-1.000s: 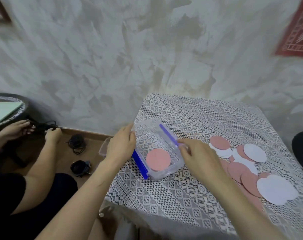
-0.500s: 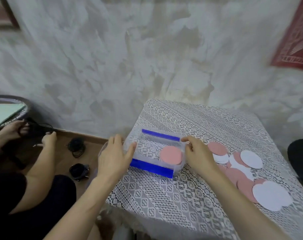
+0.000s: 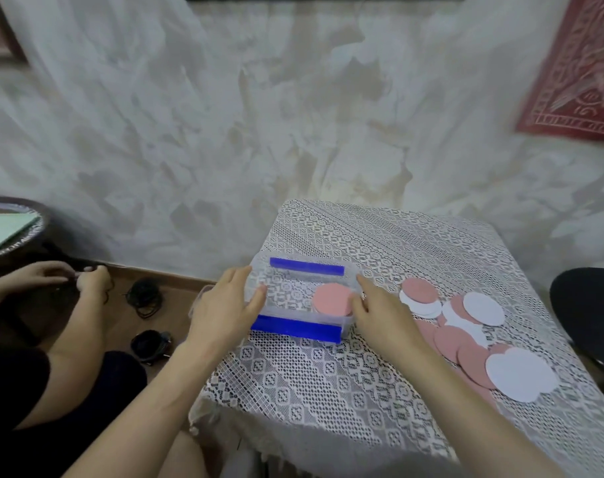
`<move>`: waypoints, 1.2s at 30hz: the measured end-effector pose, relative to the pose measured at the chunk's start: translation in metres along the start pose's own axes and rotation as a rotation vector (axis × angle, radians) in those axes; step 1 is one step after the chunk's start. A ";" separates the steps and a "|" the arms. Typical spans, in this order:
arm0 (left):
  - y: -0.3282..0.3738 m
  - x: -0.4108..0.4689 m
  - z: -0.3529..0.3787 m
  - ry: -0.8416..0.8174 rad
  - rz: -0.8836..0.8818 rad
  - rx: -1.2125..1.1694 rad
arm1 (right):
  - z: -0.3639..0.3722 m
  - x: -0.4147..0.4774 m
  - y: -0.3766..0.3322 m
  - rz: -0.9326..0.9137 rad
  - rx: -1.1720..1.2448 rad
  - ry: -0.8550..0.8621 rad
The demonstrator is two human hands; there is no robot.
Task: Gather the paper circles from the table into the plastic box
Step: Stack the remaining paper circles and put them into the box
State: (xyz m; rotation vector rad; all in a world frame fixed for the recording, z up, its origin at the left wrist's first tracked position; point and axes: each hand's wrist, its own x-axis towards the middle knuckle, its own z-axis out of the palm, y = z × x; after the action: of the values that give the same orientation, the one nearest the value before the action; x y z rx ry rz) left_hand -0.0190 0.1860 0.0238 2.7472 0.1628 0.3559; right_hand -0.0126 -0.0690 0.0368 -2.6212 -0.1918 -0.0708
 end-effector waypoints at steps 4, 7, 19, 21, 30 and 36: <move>0.006 0.004 -0.010 0.076 0.125 0.141 | -0.009 0.001 0.000 -0.066 -0.191 0.001; 0.027 0.004 -0.013 0.101 0.243 0.201 | -0.012 0.002 -0.002 -0.205 -0.413 0.060; 0.129 -0.016 0.022 0.046 0.502 0.282 | -0.055 -0.040 0.055 -0.254 -0.578 0.155; 0.148 -0.022 0.035 0.039 0.544 0.251 | -0.059 -0.047 0.075 -0.221 -0.587 0.165; 0.212 -0.046 0.114 -0.060 0.584 0.212 | -0.048 -0.070 0.158 -0.016 -0.581 0.165; 0.213 -0.048 0.143 -0.091 0.597 0.167 | -0.036 -0.074 0.170 0.060 -0.453 0.143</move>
State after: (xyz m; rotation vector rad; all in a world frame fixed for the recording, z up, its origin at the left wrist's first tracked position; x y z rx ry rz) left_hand -0.0134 -0.0680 -0.0370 2.9186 -0.6928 0.3797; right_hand -0.0614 -0.2422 -0.0211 -3.0537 -0.0491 -0.3123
